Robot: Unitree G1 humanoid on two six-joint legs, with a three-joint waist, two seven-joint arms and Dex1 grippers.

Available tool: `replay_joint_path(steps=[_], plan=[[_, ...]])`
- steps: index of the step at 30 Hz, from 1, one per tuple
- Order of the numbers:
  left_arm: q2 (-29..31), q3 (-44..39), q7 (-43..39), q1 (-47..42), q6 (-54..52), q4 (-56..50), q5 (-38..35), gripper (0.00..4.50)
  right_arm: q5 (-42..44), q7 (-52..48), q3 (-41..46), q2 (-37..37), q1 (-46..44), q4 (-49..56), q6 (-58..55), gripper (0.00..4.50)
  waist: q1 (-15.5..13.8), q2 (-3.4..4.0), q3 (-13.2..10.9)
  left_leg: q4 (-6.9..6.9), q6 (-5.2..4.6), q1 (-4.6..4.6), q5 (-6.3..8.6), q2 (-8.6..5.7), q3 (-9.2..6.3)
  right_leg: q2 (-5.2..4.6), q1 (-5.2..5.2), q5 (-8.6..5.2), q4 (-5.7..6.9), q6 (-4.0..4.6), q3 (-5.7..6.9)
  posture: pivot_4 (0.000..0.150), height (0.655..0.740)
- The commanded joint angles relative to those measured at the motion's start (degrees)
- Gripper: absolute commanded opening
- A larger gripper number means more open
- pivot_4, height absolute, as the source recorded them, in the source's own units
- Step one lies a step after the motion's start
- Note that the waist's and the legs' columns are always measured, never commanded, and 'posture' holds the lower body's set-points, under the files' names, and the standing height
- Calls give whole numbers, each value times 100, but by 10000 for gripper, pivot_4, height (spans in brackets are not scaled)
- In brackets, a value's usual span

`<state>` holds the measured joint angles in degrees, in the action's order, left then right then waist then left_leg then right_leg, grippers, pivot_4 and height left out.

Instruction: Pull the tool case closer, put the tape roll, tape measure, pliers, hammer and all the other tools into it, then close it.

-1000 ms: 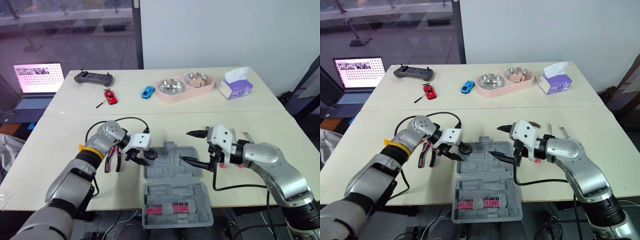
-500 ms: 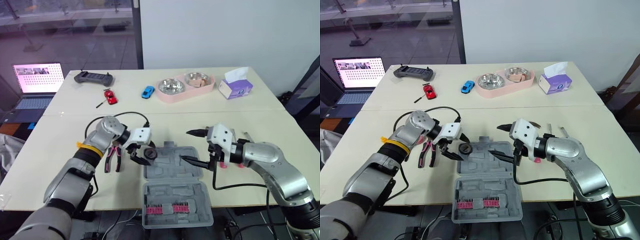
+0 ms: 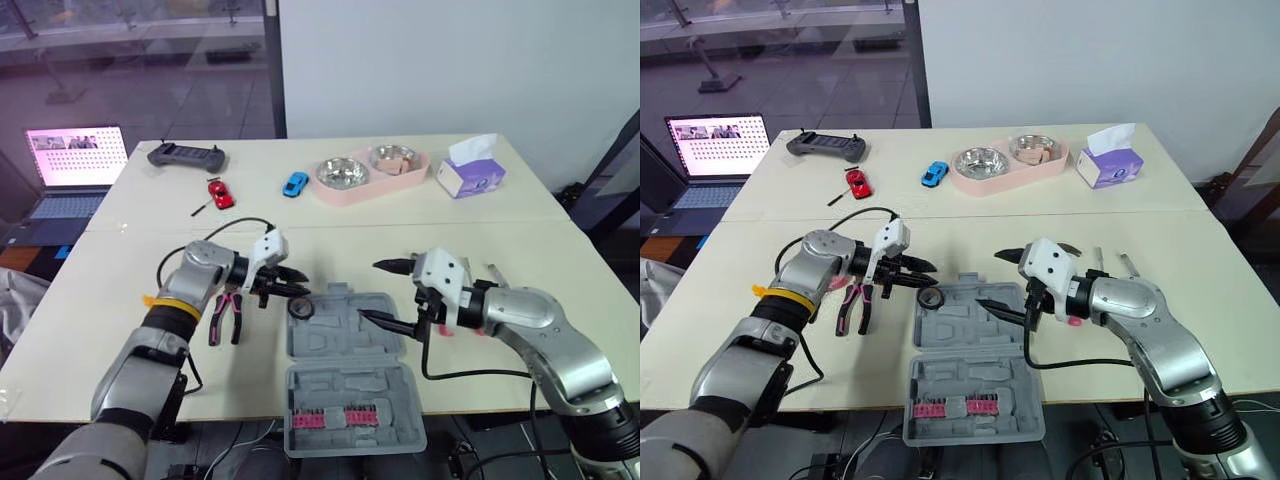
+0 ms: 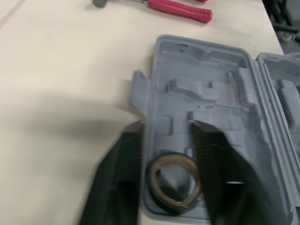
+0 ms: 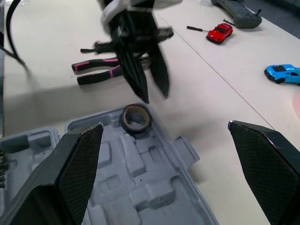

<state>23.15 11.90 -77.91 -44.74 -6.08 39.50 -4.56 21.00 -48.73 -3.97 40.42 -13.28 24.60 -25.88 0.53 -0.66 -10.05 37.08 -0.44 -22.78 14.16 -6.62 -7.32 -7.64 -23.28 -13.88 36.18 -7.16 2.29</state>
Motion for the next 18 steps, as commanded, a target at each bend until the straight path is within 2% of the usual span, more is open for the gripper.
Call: replay_joint_path(steps=[1,8,12,18], plan=[[-30,-226,33,127,-80,-403,-300,16951,43,44,70,-30,12,278,24,45000,0,0,0,0,0,0,0,0,0,0,0,0,0,0,0,1500,7370],[-147,-40,536,625,671,-342,36,16951,26,169,73,-65,53,284,-9,45000,-5,1,1,-1,1,1,0,0,0,-1,0,0,-1,1,-2,1500,7370],[-306,30,1051,717,1733,46,335,16951,35,230,52,-83,51,340,-46,45000,-46,1,1,0,1,0,0,-1,0,-3,0,1,-1,2,-5,1500,7370],[-241,249,1115,896,2693,605,666,16951,77,260,58,-93,-6,437,-156,45000,-96,1,1,-1,1,0,0,0,2,-2,-2,3,-4,3,-5,1500,7370]])
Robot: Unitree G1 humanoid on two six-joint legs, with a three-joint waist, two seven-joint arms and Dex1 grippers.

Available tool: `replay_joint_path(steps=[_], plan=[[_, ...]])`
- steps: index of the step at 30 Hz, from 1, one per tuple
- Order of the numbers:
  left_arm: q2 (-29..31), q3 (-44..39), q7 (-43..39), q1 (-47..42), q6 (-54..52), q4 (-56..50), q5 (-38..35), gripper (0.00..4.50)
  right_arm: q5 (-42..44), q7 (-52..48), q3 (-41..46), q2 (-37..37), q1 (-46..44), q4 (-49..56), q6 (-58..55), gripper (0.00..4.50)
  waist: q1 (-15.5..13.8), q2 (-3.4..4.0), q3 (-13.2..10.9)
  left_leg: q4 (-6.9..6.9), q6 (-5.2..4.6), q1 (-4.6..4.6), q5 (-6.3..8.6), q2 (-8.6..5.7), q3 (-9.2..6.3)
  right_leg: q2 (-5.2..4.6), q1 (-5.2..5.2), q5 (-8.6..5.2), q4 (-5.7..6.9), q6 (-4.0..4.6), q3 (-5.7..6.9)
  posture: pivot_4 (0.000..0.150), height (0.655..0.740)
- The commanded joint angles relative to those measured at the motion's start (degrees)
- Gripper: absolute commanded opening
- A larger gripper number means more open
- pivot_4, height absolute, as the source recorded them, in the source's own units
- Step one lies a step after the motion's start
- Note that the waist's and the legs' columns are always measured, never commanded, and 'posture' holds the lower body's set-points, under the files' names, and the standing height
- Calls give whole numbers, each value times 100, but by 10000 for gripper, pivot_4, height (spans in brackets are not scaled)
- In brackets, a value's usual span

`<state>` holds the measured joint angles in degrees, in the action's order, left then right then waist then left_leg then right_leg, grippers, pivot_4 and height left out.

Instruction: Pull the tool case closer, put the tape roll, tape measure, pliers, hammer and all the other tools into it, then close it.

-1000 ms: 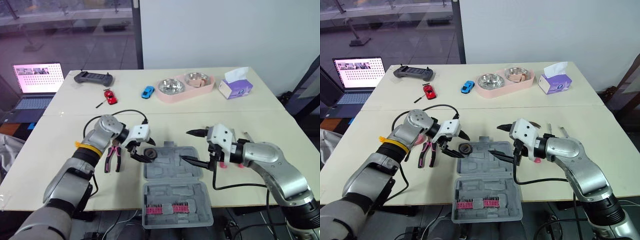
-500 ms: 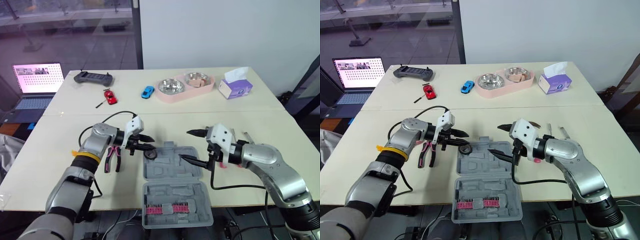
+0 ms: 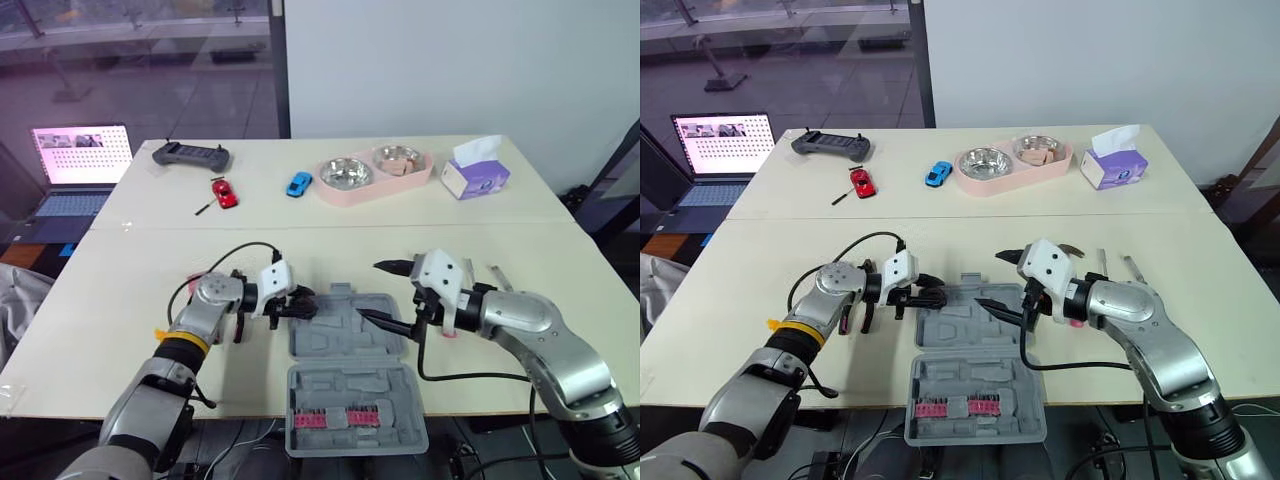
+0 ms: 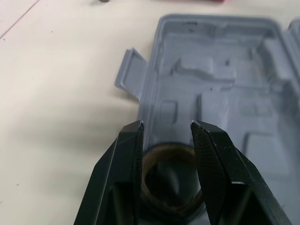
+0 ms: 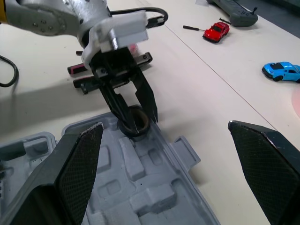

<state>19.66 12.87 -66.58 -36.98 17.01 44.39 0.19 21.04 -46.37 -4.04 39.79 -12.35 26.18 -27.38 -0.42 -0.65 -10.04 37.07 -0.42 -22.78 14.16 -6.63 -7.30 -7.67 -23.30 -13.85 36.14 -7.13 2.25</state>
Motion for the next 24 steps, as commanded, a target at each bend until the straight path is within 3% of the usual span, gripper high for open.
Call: replay_joint_path(steps=[1,15,24], plan=[[130,172,-62,150,447,141,212,16951,74,19,69,-26,-106,279,-13,45000,-6,0,0,0,0,0,0,0,0,0,0,0,0,0,0,1500,7370],[83,55,-36,52,272,335,58,16951,28,-30,61,-26,-223,157,15,45000,-28,1,2,1,-1,4,1,0,1,2,6,0,0,-1,2,1500,7370],[559,-483,-952,-173,-1730,-1701,-1175,16951,75,-278,425,186,-148,-176,207,45000,-13,0,1,1,-1,0,1,1,1,2,1,0,1,-1,3,1500,7370]])
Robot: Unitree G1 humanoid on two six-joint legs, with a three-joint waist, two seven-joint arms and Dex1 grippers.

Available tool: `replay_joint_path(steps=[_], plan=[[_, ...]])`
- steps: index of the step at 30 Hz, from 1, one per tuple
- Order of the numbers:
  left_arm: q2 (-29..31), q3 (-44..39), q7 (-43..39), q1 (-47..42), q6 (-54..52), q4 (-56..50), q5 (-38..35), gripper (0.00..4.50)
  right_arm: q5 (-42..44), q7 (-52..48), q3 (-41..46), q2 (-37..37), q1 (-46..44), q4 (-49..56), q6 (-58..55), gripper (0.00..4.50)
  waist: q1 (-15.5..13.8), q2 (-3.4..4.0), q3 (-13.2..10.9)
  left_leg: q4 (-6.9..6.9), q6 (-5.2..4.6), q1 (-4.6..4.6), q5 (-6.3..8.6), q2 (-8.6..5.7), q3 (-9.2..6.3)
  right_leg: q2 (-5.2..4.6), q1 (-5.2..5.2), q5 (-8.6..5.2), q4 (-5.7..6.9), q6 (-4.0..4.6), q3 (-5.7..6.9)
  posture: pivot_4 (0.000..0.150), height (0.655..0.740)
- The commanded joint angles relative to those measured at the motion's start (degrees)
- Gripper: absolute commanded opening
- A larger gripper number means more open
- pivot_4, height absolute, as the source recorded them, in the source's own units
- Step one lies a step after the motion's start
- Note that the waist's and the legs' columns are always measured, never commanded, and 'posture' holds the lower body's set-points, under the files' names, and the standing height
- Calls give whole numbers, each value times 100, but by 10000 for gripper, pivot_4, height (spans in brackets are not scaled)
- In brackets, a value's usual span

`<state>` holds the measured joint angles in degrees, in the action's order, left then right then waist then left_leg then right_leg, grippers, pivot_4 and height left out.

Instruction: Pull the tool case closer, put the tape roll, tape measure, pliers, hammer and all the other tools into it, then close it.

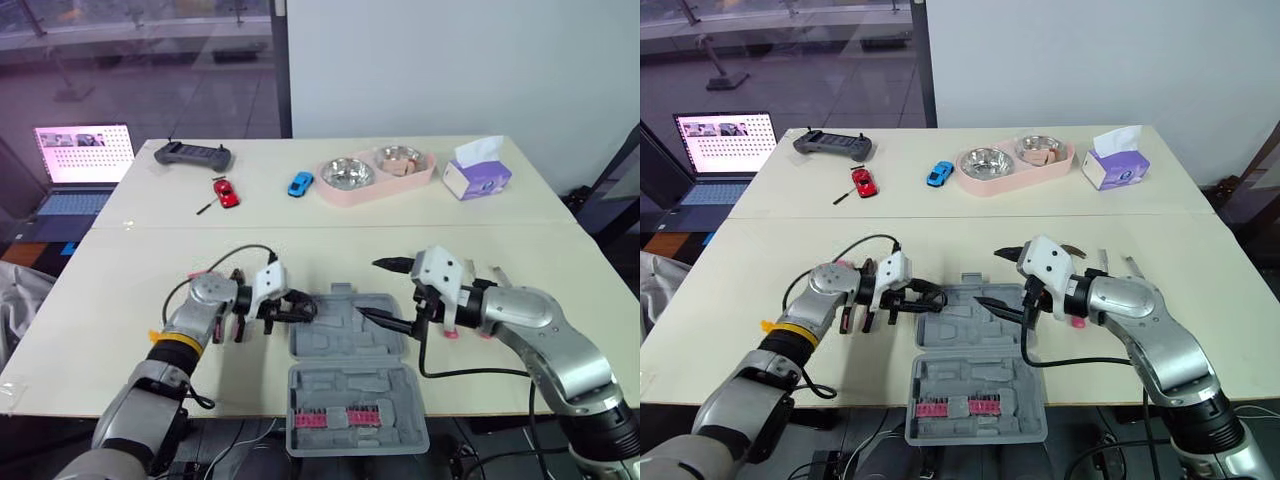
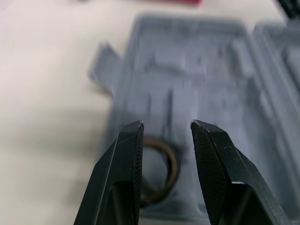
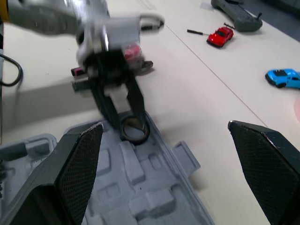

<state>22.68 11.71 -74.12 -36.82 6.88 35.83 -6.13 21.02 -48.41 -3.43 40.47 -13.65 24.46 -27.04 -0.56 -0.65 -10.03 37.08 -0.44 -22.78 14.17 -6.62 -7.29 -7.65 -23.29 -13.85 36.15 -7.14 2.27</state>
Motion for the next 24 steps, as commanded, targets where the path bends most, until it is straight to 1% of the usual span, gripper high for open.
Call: replay_joint_path(steps=[1,3,6,8,10,14,17,19,21,24], plan=[[402,-487,-238,-180,-1076,-1129,-722,16951,67,-85,474,179,36,-50,191,45000,3,0,0,-1,0,0,0,0,0,0,0,0,0,0,0,1500,7370],[790,-695,-310,-65,-1631,-1536,-952,16951,82,-140,738,317,185,-149,245,45000,10,1,0,-1,0,0,0,0,-1,0,0,0,-1,0,0,1500,7370],[1559,-1064,-307,391,-1967,-1814,-1017,16951,107,-249,1251,551,577,-270,354,45000,47,5,1,-7,0,3,0,1,-1,1,-1,-1,-1,1,-1,1500,7370],[2209,-1612,-191,988,-2005,-1768,-1075,16951,173,-368,1813,702,1007,-406,473,45000,109,9,0,-17,0,10,0,2,1,3,-2,-2,0,3,-7,1500,7370],[2650,-2101,-84,1551,-1986,-1692,-1158,16951,234,-511,2263,755,1378,-572,677,45000,129,10,-2,-26,0,13,0,5,1,4,-4,-2,-2,4,-15,1500,7370],[3029,-2635,63,2295,-1820,-1594,-1193,16951,355,-718,2793,792,1773,-835,844,45000,42,17,-5,-20,4,17,1,6,1,1,8,-2,-5,5,-16,1500,7370],[3299,-3347,215,3082,-1502,-1221,-1201,16951,626,-950,3529,776,2250,-1055,831,45000,-11,18,-5,-16,7,23,3,8,10,-2,12,-12,-11,21,-27,1500,7370],[3312,-3795,385,3556,-1538,-1281,-1321,16951,871,-1154,4052,759,2604,-1024,806,45000,-22,18,-5,-26,0,20,12,8,22,-2,2,-15,-15,16,-40,1500,7370],[3237,-4064,543,3845,-1465,-1287,-1382,16951,984,-1107,4378,812,2743,-1013,674,45000,-34,17,-5,-27,-3,21,20,9,23,-3,2,-8,-14,2,-40,1500,7370],[3198,-4338,643,4306,-1358,-1272,-1401,24903,731,-1198,4710,887,3161,-1344,820,45000,-33,16,-3,-20,10,24,27,18,27,-7,8,-17,-16,19,-42,1500,7370]])
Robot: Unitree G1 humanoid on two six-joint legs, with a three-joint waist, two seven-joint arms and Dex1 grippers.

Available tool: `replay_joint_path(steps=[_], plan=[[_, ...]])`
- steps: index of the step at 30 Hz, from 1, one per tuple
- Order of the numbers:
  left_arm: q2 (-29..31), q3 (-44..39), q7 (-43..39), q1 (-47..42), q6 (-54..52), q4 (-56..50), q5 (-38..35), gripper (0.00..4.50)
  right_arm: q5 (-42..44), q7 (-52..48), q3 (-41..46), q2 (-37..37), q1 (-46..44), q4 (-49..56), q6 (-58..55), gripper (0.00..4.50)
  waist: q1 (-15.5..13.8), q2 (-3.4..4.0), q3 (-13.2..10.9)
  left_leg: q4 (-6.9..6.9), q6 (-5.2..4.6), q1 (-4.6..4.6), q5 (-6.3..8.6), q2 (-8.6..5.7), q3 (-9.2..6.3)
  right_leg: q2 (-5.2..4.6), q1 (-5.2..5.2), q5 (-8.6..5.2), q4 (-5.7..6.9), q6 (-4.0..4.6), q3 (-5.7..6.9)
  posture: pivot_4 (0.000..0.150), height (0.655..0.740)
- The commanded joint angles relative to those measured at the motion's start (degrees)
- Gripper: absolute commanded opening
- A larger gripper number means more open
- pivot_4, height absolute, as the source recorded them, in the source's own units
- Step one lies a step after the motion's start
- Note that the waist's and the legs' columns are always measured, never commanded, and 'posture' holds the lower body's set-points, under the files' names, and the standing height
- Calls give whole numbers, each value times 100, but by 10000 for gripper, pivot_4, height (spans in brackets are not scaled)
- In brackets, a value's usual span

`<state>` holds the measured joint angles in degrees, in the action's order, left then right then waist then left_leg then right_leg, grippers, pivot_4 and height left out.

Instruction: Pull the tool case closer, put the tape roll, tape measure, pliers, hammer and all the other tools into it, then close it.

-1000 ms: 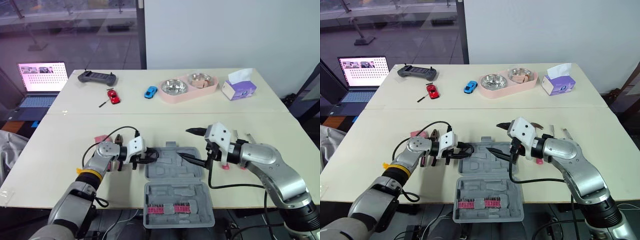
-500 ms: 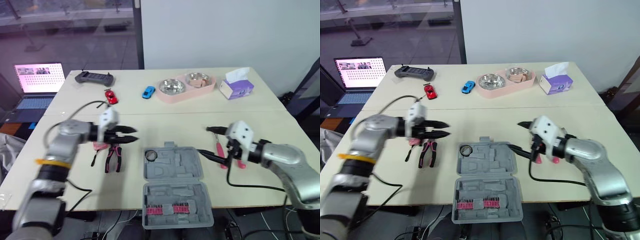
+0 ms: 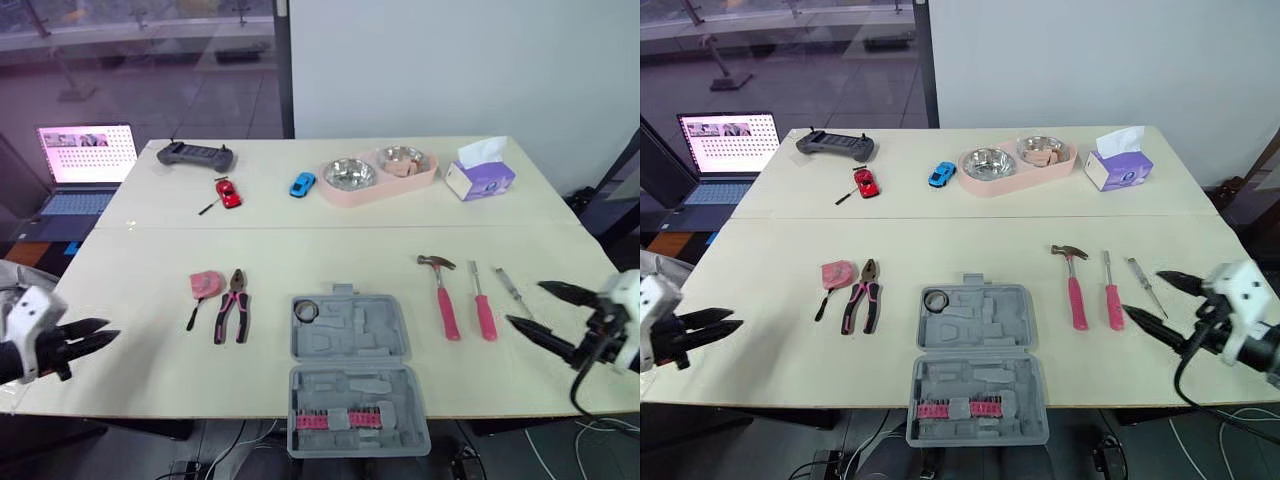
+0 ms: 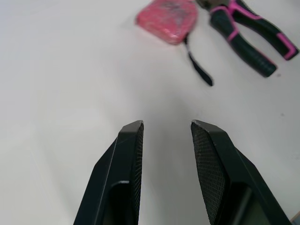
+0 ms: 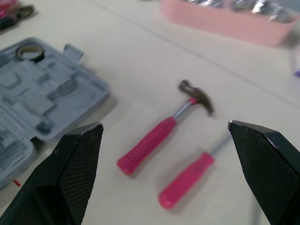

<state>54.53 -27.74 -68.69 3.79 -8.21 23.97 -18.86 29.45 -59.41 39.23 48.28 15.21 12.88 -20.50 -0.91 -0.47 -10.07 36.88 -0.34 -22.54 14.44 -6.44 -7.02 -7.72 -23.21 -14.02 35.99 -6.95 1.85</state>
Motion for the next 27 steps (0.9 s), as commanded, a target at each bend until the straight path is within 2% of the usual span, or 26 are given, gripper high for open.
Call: replay_joint_path(steps=[1,3,4,10,17,22,27], plan=[[9,-455,110,345,158,-87,-162,30226,-180,-117,506,116,378,-322,233,45000,3,-5,3,0,5,1,3,5,6,1,4,-1,-2,1,-3,1500,7370],[-14,-515,145,481,162,-153,-205,41140,-192,-135,569,117,459,-562,294,45000,11,-6,3,-2,8,2,5,12,13,4,3,-2,-10,2,-5,1500,7370],[-27,-523,158,534,156,-208,-217,44525,-186,-148,564,117,467,-672,323,45000,16,-3,2,-3,8,2,5,14,19,4,3,-3,-12,3,-9,1500,7370],[-48,-516,249,565,100,-347,-278,44525,-293,-188,437,122,495,-904,543,45000,34,2,2,-4,8,4,5,29,41,6,-3,-3,-17,3,-19,1500,7370],[-86,-386,259,614,-27,-579,-337,44525,-232,-117,475,-14,604,-696,493,45000,15,3,3,-8,7,3,6,28,45,6,-8,5,-21,14,-22,1500,7370],[-509,-217,506,571,-461,-1146,-573,44525,97,71,401,-30,654,443,58,45000,18,19,2,-8,7,3,7,29,45,6,-4,3,-27,11,-25,1500,7370],[-1456,-16,1309,558,-646,-1890,-665,44525,834,585,-101,52,275,1886,-856,45000,20,16,2,-8,7,2,7,33,45,9,-5,1,-28,5,-26,1500,7370]])
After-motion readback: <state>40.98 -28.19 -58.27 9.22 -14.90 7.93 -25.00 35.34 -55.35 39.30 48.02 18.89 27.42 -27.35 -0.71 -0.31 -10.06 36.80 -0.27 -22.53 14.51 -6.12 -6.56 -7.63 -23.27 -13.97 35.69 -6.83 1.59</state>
